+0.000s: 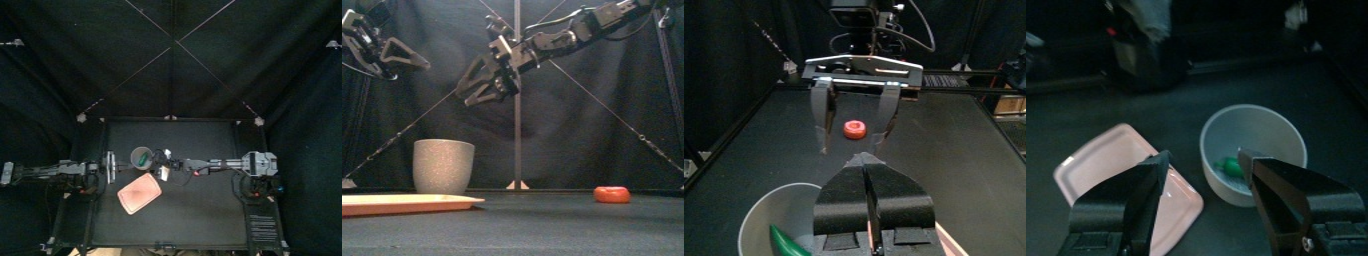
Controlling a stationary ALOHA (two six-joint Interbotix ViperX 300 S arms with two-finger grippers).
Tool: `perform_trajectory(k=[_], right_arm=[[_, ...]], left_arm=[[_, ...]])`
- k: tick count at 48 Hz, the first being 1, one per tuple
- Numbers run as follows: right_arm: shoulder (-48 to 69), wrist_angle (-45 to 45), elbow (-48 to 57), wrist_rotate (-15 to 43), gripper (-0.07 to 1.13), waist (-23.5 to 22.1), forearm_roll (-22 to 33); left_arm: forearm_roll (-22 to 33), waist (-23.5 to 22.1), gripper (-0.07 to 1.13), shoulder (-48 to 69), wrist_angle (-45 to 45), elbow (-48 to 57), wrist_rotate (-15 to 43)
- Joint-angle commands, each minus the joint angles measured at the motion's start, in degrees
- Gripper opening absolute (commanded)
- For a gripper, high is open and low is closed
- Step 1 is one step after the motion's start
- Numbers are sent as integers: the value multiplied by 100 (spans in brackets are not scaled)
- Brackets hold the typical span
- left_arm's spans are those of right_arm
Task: Pick the green pepper then place it in the grey bowl
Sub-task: Drop green pepper in the grey bowl and return to neutral
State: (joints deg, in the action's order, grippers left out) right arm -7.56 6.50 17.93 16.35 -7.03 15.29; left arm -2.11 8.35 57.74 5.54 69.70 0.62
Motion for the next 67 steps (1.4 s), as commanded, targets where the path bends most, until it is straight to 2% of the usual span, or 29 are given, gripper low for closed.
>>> perform_trajectory(k=[1, 8, 18, 33, 67], right_arm=[[668, 879, 668, -26, 92, 18, 9], [1213, 1890, 1679, -35, 92, 9, 18], [1881, 2549, 2566, -62, 92, -18, 44], [2505, 2610, 3199, -26, 92, -53, 0], [2795, 2689, 3331, -53, 92, -35, 53]], left_arm=[[-9, 18, 8, -18, 123, -97, 0], [-9, 26, 8, -26, 132, -88, 0], [-9, 35, 8, -18, 167, -88, 0], [-9, 88, 8, -18, 176, -44, 0], [167, 246, 8, 9, 220, 9, -9]])
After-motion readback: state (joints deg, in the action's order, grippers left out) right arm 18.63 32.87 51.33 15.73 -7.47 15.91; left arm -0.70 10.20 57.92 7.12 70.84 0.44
